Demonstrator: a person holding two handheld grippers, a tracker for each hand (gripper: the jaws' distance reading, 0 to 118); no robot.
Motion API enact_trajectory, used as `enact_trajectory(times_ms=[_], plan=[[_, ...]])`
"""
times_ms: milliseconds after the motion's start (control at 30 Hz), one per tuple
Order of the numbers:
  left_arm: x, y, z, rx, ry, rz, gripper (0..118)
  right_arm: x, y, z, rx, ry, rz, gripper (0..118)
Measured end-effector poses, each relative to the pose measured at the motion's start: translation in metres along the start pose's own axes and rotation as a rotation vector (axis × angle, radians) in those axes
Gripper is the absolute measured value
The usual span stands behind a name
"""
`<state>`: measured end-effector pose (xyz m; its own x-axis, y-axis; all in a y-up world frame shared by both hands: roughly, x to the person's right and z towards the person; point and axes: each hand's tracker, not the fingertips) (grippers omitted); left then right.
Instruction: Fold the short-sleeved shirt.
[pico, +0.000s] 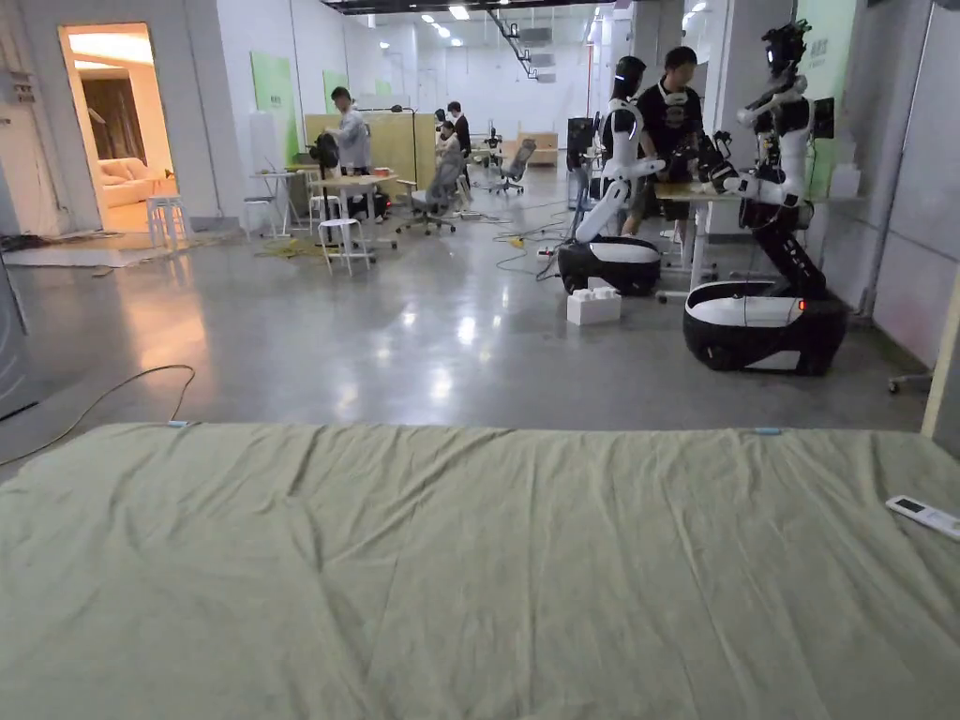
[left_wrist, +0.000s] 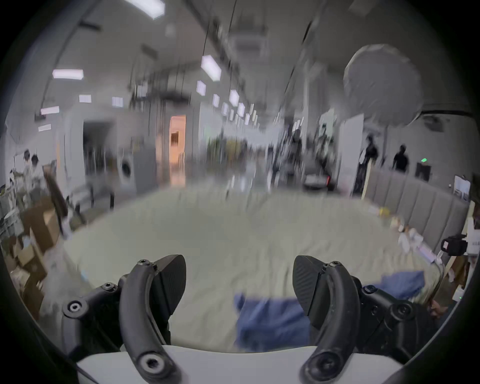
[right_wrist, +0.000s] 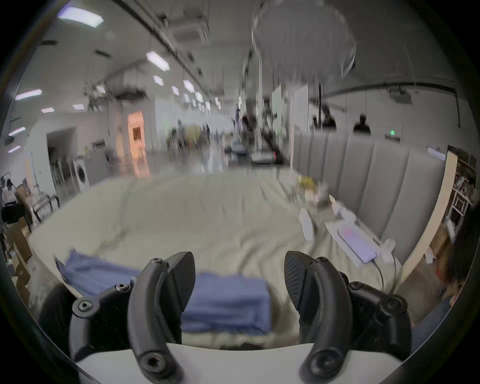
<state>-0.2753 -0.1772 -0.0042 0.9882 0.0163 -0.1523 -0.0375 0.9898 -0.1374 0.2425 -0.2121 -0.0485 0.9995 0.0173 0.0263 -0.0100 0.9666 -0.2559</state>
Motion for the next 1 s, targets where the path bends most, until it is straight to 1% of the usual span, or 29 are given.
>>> enact_trajectory(times_ms=[33,67,100,133,167,200,233,267,300,333,367,400,433,467,500,533,567,600,633,667,733,867,1000], plan=[[0.011,0.012,0.011,0.036,-0.037,0.010,90,-0.013,0.011,0.008,0.059,0.029,-0.018,75],[0.021,0.022,0.017,0.084,-0.056,0.012,90,-0.024,0.022,0.014,0.142,0.050,-0.001,75],[0.030,0.024,0.017,0.090,-0.044,0.012,90,-0.030,0.031,0.016,0.185,0.055,0.008,75],[0.042,0.030,0.022,0.113,-0.026,0.004,90,-0.036,0.035,0.014,0.145,0.060,-0.036,75],[0.051,0.029,0.022,0.139,-0.005,-0.005,90,-0.046,0.043,0.015,0.179,0.073,-0.018,75],[0.060,0.029,0.017,0.157,0.004,-0.022,89,-0.052,0.048,0.015,0.201,0.089,-0.008,73],[0.067,0.030,0.017,0.159,0.000,-0.035,86,-0.055,0.048,0.014,0.171,0.086,-0.018,63],[0.074,0.032,0.017,0.149,-0.009,-0.062,79,-0.061,0.051,0.016,0.220,0.083,0.027,51],[0.079,0.032,0.018,0.142,-0.017,-0.078,66,-0.070,0.058,0.019,0.272,0.077,0.134,38],[0.086,0.036,0.019,0.141,-0.033,-0.085,45,-0.074,0.056,0.017,0.212,0.064,0.107,23],[0.090,0.036,0.021,0.137,-0.074,-0.094,45,-0.077,0.056,0.018,0.227,0.061,0.131,23],[0.093,0.034,0.023,0.132,-0.104,-0.105,37,-0.078,0.056,0.018,0.233,0.070,0.124,20],[0.097,0.033,0.023,0.116,-0.123,-0.131,15,-0.079,0.057,0.020,0.223,0.086,0.109,16],[0.100,0.032,0.024,0.104,-0.134,-0.155,10,-0.079,0.057,0.020,0.207,0.113,0.083,15],[0.096,0.031,0.025,0.102,-0.151,-0.175,10,-0.080,0.055,0.020,0.188,0.123,0.058,10],[0.096,0.032,0.026,0.091,-0.200,-0.181,5,-0.082,0.052,0.020,0.178,0.117,0.017,0],[0.099,0.031,0.028,0.096,-0.208,-0.171,3,-0.083,0.055,0.024,0.202,0.120,0.021,0],[0.100,0.032,0.029,0.101,-0.192,-0.156,3,-0.082,0.052,0.023,0.163,0.169,-0.026,0],[0.100,0.034,0.029,0.082,-0.221,-0.129,3,-0.083,0.047,0.022,0.094,0.189,-0.092,0],[0.101,0.034,0.029,0.082,-0.234,-0.117,3,-0.085,0.049,0.026,0.172,0.164,-0.033,0],[0.104,0.037,0.028,0.092,-0.232,-0.119,3,-0.086,0.049,0.029,0.168,0.156,-0.014,0],[0.101,0.041,0.026,0.085,-0.238,-0.108,3,-0.083,0.050,0.028,0.160,0.164,-0.034,0],[0.098,0.041,0.024,0.069,-0.247,-0.083,3,-0.085,0.051,0.029,0.159,0.161,-0.027,0]])
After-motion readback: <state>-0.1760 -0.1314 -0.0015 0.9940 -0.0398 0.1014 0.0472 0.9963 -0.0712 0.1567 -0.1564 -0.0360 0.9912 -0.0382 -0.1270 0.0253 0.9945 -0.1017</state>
